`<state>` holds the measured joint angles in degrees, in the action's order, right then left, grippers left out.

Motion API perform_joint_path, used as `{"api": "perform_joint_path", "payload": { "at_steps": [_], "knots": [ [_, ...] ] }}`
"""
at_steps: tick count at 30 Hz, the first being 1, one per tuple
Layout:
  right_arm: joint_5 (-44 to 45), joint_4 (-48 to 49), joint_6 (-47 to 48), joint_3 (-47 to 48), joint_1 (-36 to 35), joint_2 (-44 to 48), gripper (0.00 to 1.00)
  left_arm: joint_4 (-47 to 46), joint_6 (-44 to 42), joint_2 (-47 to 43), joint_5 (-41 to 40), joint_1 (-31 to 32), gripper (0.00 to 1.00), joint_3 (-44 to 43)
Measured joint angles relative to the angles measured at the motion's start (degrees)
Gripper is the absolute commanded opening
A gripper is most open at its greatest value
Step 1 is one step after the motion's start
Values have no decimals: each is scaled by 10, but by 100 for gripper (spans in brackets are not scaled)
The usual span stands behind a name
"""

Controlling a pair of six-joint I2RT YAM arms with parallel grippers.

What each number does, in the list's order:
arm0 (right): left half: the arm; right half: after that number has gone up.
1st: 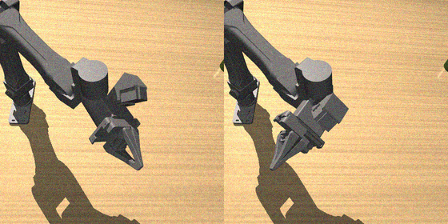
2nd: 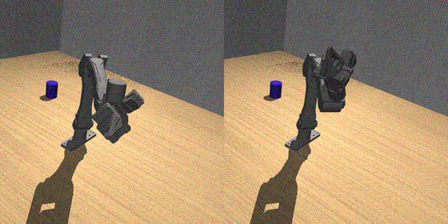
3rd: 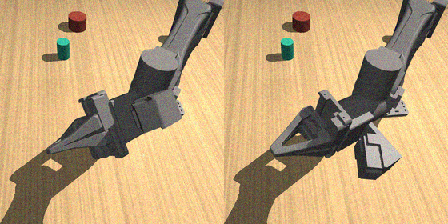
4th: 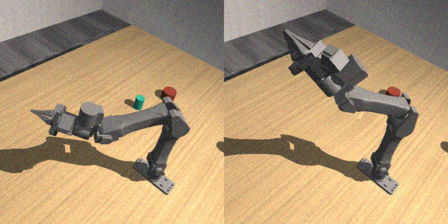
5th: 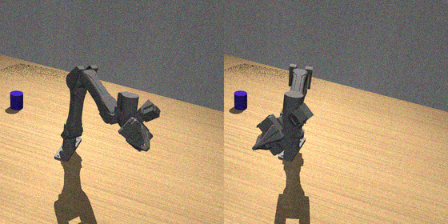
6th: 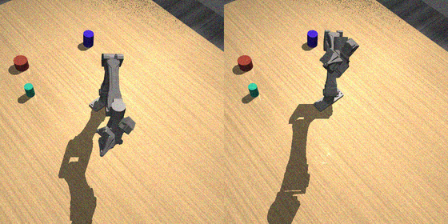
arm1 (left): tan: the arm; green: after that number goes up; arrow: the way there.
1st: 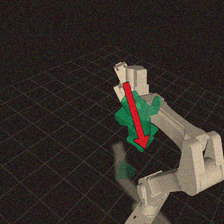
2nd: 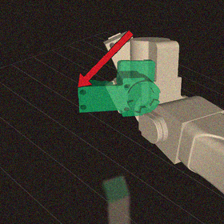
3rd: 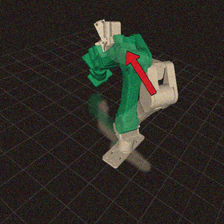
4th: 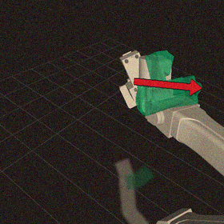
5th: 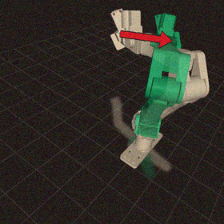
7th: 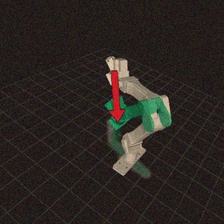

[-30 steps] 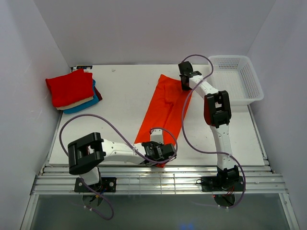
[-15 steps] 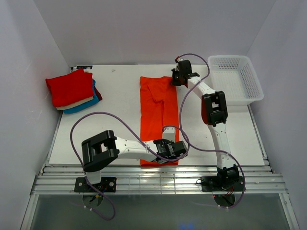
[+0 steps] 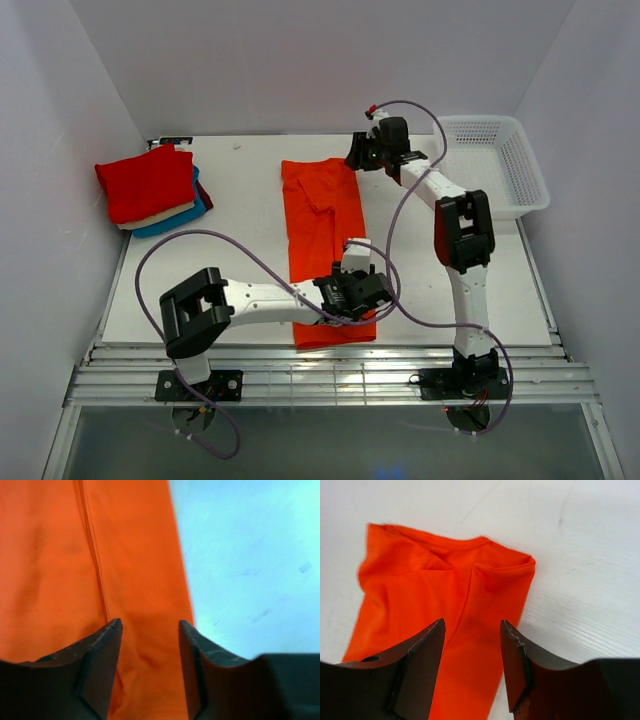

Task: Fold and stack the t-shirts
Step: Rotate the tshirt 90 degrees, then grab the bottom of the folded rectangular tshirt with both arms

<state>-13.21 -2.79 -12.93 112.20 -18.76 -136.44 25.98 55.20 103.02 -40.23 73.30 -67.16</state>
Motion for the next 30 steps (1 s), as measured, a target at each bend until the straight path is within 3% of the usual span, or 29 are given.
{"api": "perform_joint_path", "payload": {
  "at_steps": [2, 7, 12, 16, 20, 24, 30],
  "knots": [
    [19, 0, 19, -53, 0, 80, 60, -21, -39, -27, -35, -4, 68, -11],
    [125, -2, 72, -188, -20, 335, 60, -87, -115, -146, -92, -8, 69, -3],
    [233, -13, 71, -369, -103, 534, 58, -106, -116, -263, -86, -14, 70, 108],
    [292, -57, 22, -548, -181, 580, 59, -118, -104, -329, -24, -19, 71, 263],
    [332, -162, -43, -692, -243, 600, 59, -95, -74, -455, 33, -19, 73, 377],
    [366, -225, -111, -716, -297, 674, 60, -95, -42, -557, 73, -19, 73, 408],
    [407, -251, -202, -719, -375, 714, 59, -89, 24, -556, 122, -19, 71, 435]
  ]
}}
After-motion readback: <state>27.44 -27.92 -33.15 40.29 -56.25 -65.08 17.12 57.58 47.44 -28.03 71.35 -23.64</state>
